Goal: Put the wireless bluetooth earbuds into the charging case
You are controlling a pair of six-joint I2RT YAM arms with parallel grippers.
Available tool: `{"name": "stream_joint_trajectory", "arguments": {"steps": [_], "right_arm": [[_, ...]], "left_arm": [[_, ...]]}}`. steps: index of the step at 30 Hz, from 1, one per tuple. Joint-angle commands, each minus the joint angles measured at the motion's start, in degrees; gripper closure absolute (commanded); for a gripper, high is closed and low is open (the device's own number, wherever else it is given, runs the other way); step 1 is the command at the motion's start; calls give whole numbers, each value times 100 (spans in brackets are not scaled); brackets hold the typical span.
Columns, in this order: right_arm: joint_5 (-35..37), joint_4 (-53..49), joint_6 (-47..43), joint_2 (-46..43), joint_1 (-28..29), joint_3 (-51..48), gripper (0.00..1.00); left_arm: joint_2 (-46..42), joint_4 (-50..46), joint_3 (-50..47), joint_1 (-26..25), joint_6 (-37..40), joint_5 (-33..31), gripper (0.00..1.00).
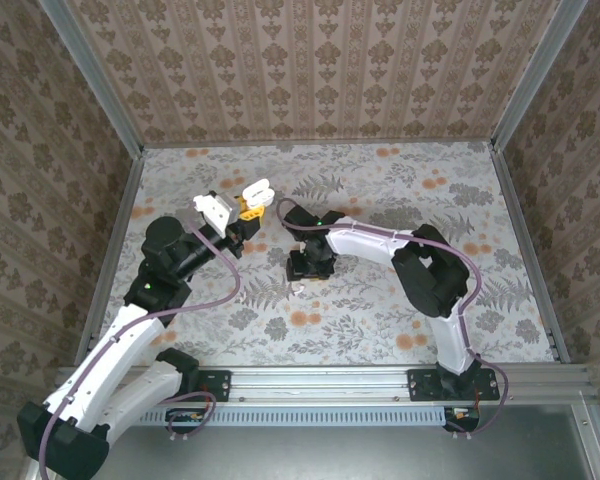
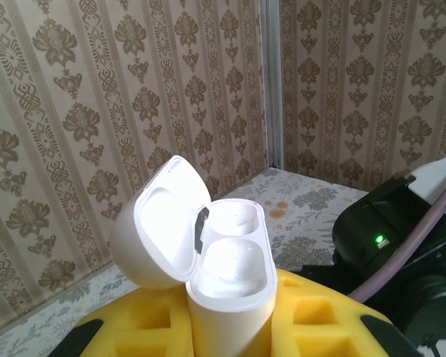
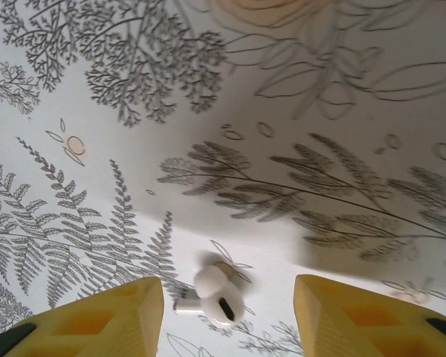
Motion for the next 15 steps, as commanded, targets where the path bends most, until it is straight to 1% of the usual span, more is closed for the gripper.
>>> {"name": "stream_joint_trajectory", "arguments": {"steps": [1,4,12,15], "right_arm": [[349,-563,19,268,108,267,50],[477,-809,-89,372,159,397,52],[662,-1168,-406,454,238,493,62],[730,-1271,-625,402,238,466,63]], "left_arm": [[-123,128,137,39,31,-29,89],[-159,101,130,41,40,-42,89],[-170,101,121,45,31,-59,89],[-170,84,132,50,31,-68,89]]}}
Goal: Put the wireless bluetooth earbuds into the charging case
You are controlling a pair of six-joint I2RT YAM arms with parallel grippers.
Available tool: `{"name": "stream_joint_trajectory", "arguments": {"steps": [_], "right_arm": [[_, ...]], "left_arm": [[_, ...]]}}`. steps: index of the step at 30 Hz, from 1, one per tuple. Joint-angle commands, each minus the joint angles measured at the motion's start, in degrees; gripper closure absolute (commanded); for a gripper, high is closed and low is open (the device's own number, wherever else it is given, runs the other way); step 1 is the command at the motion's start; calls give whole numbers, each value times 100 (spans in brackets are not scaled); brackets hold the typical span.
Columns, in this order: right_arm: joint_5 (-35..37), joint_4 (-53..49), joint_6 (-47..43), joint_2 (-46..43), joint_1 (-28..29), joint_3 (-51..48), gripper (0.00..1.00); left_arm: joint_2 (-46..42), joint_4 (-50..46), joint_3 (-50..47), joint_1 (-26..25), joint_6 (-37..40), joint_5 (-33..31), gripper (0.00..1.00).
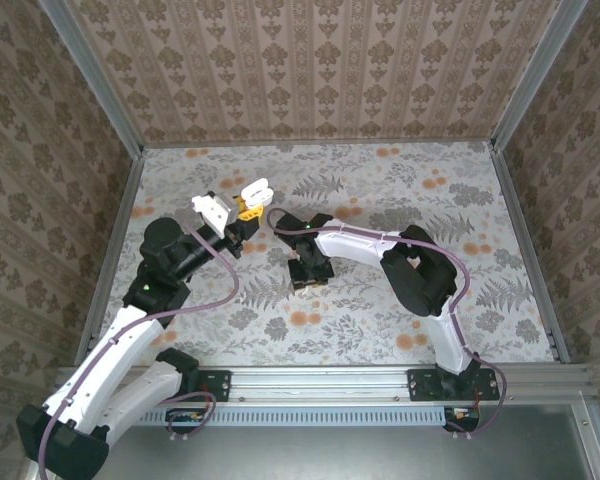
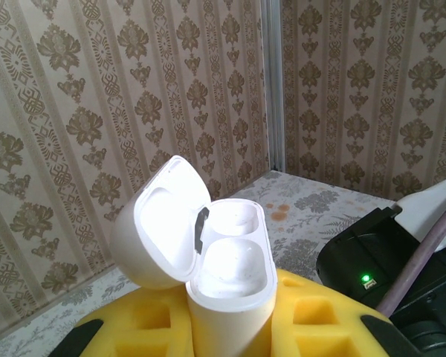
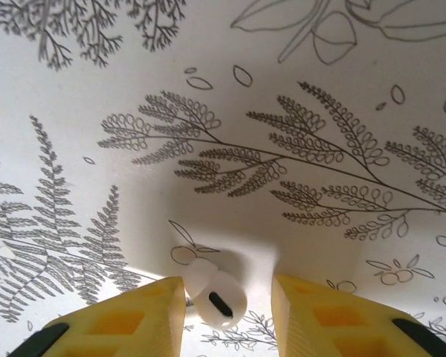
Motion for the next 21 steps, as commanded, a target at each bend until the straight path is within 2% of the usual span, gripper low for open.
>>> {"name": "stream_joint_trajectory", "arguments": {"steps": [1,12,16,21], "right_arm": [[306,-502,-331,67,40,92,63],[450,-476,-957,-60,-25,-83,70],[290,-455,-1161,-157,-23,-36,65],[266,-224,-1690,-333,-41,10,53]], "left_arm": [[-96,87,125,50,29,-46,89],[-17,86,180,50,12,-25,89],[9,105,181,45,-15,-20,89],[14,106,212,49,-21,-19,89]]}}
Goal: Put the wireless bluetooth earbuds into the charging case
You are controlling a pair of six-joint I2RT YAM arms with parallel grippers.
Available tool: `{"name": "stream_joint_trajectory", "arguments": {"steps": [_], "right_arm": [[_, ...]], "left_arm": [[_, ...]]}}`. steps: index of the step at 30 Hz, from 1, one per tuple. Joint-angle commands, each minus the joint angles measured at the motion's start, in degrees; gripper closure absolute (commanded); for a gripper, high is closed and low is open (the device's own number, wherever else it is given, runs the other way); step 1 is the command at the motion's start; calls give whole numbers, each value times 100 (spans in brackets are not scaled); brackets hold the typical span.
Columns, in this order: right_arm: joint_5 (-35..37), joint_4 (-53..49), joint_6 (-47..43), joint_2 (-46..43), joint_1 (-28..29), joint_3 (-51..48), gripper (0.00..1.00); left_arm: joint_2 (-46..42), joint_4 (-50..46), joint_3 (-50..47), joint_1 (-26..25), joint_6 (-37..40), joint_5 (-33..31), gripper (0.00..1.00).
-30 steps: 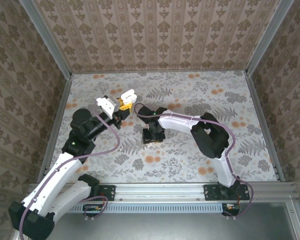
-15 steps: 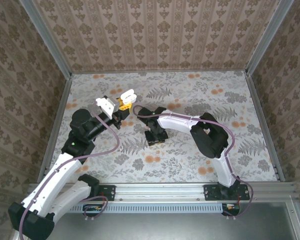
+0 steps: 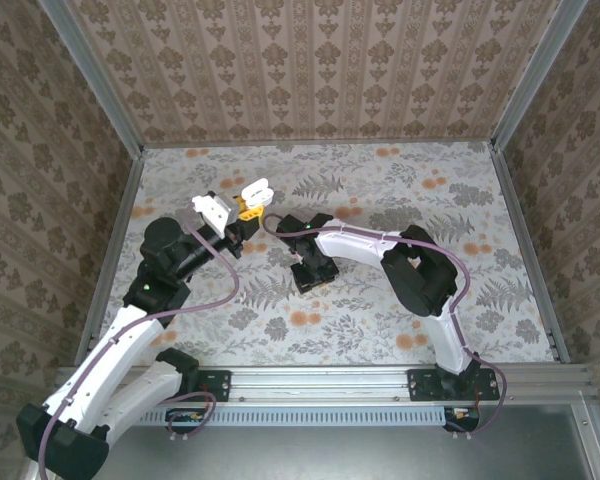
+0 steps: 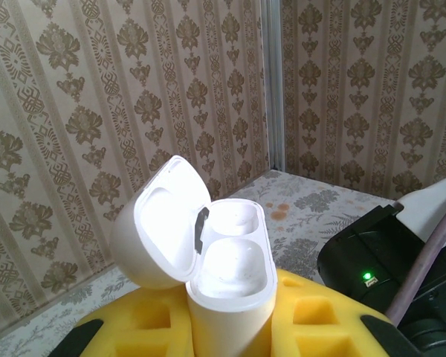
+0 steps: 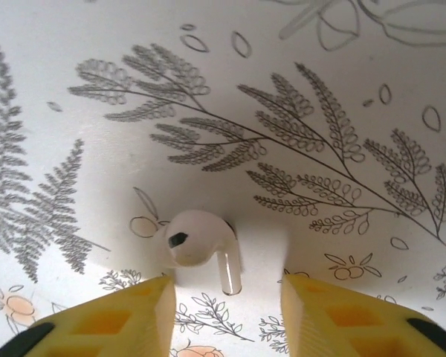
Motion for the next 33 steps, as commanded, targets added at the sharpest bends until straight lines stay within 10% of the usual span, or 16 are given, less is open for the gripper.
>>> {"name": "stream_joint_trajectory", "arguments": {"steps": [1,33], "right_arm": [[-25,34,-563,-270,-48,54,52],[-124,-737,-2037,780,-31,1101,55]], "left_arm": [[-12,108,216,49,-15,-20,89],[-131,16,210,49,-13,-117,89]]}}
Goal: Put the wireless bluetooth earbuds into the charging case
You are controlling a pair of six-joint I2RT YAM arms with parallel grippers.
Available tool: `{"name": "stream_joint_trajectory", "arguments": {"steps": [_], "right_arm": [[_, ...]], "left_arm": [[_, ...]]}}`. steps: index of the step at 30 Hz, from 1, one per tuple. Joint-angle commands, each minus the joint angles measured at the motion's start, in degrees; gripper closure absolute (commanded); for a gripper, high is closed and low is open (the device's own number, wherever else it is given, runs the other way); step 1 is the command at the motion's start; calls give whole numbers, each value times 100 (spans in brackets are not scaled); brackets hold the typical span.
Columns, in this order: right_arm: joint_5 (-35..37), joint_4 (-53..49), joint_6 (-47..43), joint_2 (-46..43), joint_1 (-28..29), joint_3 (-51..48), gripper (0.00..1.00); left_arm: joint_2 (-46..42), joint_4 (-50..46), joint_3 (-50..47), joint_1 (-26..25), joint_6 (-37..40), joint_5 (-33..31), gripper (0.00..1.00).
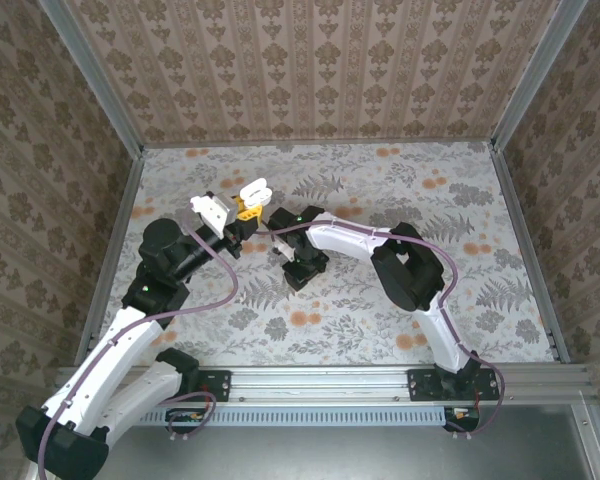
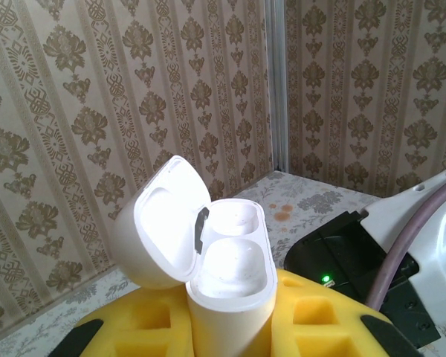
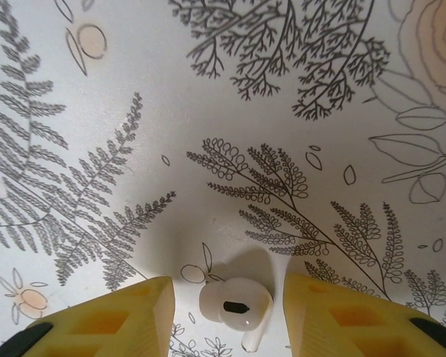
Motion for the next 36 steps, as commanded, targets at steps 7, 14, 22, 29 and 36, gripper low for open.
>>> {"name": "stream_joint_trajectory", "arguments": {"steps": [7,14,22,29,36], "right_arm": [[241,-287,-143,203,30,116,59],[322,-209,105,266,31,111,64],[399,67,799,-240,-224,-421,69],[514,493,1897,-1195,-539,-1671,69],[489,1231,3219,-2245,-1004,-3225,69]], "left_arm": [[4,81,232,50,-24,-27,89],[18,68,245,50,-50,-1,89],[62,37,232,50,-88,15,89],[314,192,237,21,-216,213,89],[525,415,140,-21,-296,266,89]]}}
